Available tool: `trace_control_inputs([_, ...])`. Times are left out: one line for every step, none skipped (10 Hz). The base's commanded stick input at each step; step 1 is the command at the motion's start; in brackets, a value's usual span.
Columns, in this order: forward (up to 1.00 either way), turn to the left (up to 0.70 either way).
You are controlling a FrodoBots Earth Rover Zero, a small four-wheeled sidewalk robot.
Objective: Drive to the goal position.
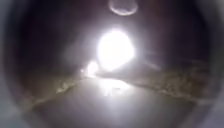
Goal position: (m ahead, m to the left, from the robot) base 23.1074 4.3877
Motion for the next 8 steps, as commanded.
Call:
trace_control_inputs([1.00, 0.07])
trace_control_inputs([1.00, 0.07])
trace_control_inputs([1.00, 0.07])
trace_control_inputs([1.00, 0.07])
trace_control_inputs([1.00, 0.07])
trace_control_inputs([1.00, 0.07])
trace_control_inputs([1.00, 0.08])
trace_control_inputs([1.00, 0.08])
